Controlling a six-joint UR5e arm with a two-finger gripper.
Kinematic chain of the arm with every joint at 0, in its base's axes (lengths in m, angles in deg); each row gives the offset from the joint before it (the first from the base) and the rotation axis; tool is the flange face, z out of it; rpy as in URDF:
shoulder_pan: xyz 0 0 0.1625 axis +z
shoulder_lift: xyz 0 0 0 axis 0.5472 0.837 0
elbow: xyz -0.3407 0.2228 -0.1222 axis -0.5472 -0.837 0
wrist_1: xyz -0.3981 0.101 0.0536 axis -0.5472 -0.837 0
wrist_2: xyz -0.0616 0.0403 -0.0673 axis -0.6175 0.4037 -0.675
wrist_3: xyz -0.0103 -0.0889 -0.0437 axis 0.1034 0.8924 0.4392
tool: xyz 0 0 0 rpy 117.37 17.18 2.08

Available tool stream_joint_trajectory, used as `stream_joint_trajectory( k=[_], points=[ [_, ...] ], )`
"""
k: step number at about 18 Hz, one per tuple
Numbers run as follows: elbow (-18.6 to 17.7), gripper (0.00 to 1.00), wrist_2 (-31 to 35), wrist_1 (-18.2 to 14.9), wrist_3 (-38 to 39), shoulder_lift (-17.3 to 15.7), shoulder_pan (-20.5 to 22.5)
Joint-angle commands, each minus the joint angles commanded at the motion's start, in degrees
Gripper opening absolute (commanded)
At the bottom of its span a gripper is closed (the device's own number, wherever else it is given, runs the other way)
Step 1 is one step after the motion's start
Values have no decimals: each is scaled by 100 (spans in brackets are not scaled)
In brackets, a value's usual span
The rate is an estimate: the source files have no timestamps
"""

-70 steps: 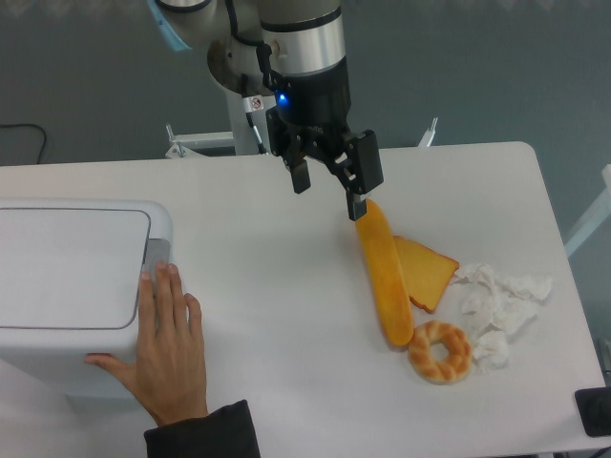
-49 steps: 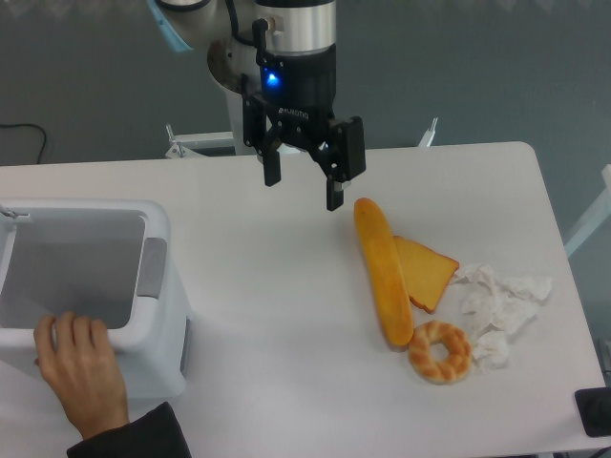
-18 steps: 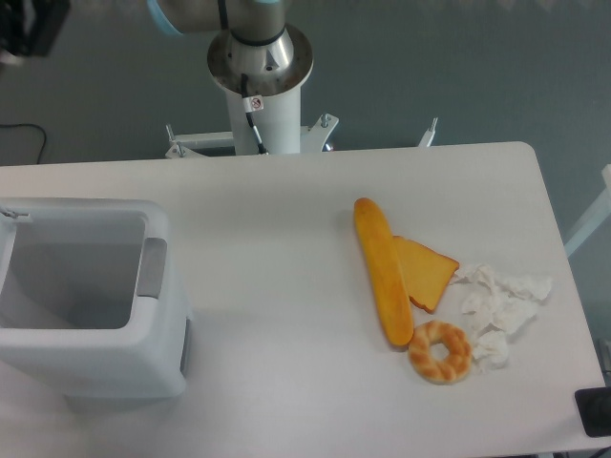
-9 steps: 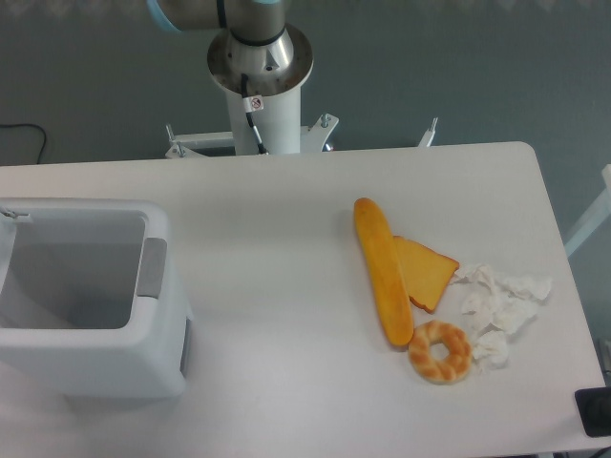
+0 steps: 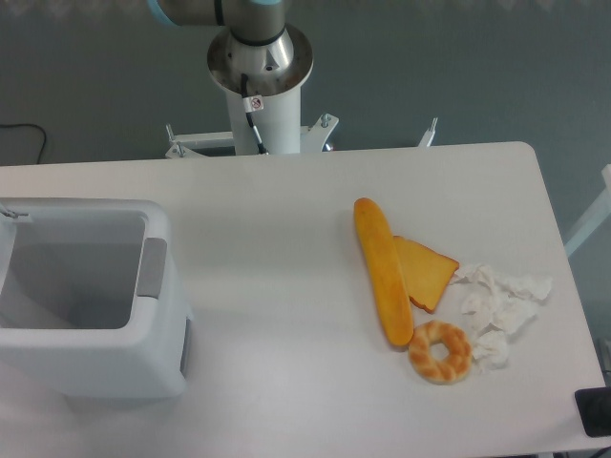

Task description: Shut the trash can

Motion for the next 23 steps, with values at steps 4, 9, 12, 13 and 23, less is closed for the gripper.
stream_joint_trajectory(
  k=[4, 9, 12, 13, 23],
  points=[
    [35, 100, 9, 27, 0, 193, -88],
    [79, 100, 17, 36, 0, 352, -158],
    [88, 100, 18, 36, -9, 475, -159],
    [88, 100, 18, 36, -9, 484, -159],
    [106, 100, 166, 80, -26, 598, -150]
  ],
)
